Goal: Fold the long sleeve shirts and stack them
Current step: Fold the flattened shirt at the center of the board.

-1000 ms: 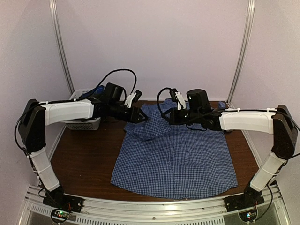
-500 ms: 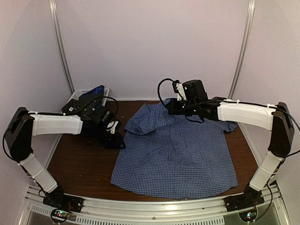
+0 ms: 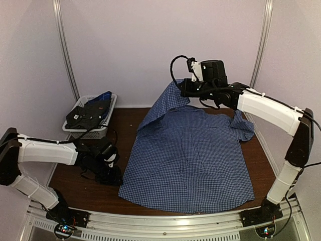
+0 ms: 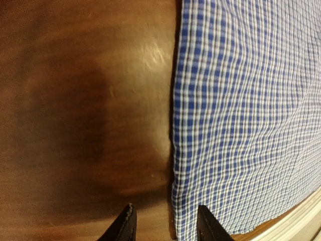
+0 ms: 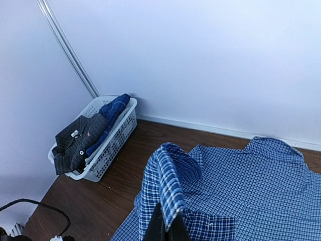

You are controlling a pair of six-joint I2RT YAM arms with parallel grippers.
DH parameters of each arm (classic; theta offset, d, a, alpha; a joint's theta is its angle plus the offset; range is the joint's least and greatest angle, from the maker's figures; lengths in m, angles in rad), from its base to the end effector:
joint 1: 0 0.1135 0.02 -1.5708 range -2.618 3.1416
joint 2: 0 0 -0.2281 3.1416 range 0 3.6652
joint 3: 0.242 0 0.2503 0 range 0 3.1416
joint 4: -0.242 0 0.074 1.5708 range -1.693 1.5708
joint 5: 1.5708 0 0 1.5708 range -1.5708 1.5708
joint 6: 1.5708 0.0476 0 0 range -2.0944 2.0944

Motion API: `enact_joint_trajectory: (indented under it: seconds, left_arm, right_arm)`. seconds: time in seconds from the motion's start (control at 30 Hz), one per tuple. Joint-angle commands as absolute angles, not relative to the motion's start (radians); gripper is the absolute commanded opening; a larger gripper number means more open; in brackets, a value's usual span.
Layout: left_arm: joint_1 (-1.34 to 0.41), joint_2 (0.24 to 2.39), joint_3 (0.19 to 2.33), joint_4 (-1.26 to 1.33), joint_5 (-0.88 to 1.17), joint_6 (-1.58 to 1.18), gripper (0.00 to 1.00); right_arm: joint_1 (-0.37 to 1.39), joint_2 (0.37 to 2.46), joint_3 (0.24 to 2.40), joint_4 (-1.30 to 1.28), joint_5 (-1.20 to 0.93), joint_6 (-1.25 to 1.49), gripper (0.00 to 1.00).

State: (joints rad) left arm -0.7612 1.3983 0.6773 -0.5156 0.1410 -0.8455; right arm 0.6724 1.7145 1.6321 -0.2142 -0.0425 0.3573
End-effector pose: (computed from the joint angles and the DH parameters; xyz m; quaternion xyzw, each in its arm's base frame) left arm 0.1711 -0.1723 0.1084 -0.0297 0.9832 -0.1676 0.0652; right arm 0.3242 0.2607 0.3435 -0.1386 0.7917 0.3077 0.5092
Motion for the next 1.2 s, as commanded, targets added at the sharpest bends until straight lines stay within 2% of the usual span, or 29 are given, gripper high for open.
enact_joint_trajectory:
  seconds: [0.0, 0.23, 0.43, 0.57, 0.7, 0.73, 1.17]
  left_arm:
    - [-0.83, 1.354, 0.635, -0.539, 0.093, -0.952, 0.42]
    - [-0.88, 1.359, 0.626, -0.545, 0.075, -0.997, 0.39]
    - [-0.924, 1.382, 0.639, -0.544, 0.071, -1.02, 0.3]
    - [-0.945, 1.388, 0.653, -0.542, 0.068, -1.026, 0.2]
    - [-0.954, 1.37, 0.678, -0.546, 0.058, -1.018, 0.01]
    - [-0.958, 1.366, 0.693, -0.557, 0.046, -1.016, 0.0]
    - [-1.137, 1.551, 1.041, -0.629, -0.027, -0.828, 0.0]
  right_arm:
    - [0.663, 1.745, 1.711, -0.264, -0.015, 0.288, 0.0]
    - [0.652, 1.759, 1.761, -0.269, -0.028, 0.261, 0.0]
    - [0.644, 1.774, 1.786, -0.277, -0.029, 0.255, 0.0]
    - [0.635, 1.775, 1.794, -0.278, -0.033, 0.253, 0.0]
    - [0.624, 1.781, 1.81, -0.285, -0.031, 0.242, 0.0]
    - [0.621, 1.782, 1.815, -0.285, -0.026, 0.236, 0.0]
    - [0.469, 1.783, 1.859, -0.269, 0.025, 0.164, 0.0]
